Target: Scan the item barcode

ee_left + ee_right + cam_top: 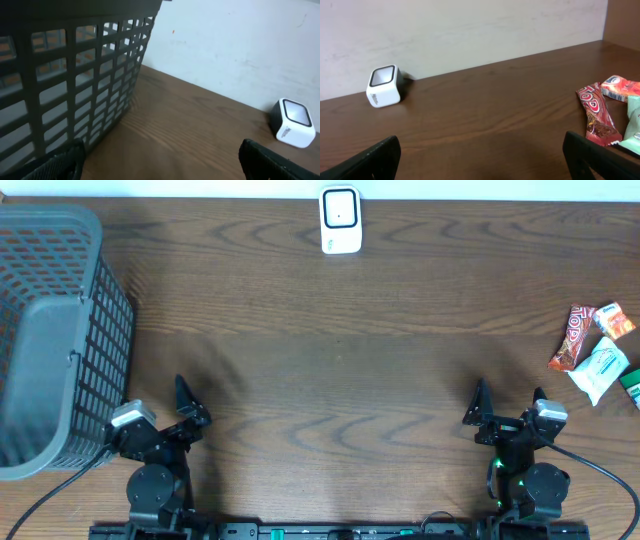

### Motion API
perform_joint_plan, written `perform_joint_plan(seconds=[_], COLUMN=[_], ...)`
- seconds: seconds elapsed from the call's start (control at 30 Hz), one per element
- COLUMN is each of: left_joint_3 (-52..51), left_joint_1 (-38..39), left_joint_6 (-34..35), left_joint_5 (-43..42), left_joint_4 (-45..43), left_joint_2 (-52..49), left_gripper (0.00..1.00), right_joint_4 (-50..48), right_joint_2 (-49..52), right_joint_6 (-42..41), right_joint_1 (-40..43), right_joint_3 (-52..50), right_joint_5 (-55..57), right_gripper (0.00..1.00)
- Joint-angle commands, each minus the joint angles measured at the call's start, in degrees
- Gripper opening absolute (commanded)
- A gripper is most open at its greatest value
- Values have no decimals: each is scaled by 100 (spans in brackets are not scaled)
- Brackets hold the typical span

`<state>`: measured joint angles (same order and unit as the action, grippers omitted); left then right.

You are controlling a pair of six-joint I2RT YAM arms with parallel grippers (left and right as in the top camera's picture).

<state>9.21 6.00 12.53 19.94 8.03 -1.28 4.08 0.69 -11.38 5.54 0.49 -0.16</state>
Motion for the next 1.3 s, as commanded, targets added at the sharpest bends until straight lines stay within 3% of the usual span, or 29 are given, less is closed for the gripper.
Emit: perform_joint_plan(seconds=[0.0,0.4,0.93,1.1,1.27], left_joint_3=[-160,-793,-798,-804,-852], left_joint_1=[-33,-31,-31,-31,-33], left_joint_6=[-422,-675,-785,-881,-1425], left_joint_5=[-9,-11,-205,-468,-1117], left_joint_4=[-166,-284,-302,-304,-365], left_joint_2=[118,120,120,120,120], left_gripper=[98,98,98,98,98], right_joint_4=[11,11,13,11,11], right_joint_2=[-37,-37,-37,-37,-37], right_joint_6=[-59,-59,-59,-59,-59], right_joint_1=[-39,-39,-39,-39,-39], right_joint_3=[-17,-17,-17,-17,-17], right_joint_5=[70,70,70,70,70], right_gripper=[99,99,99,99,99])
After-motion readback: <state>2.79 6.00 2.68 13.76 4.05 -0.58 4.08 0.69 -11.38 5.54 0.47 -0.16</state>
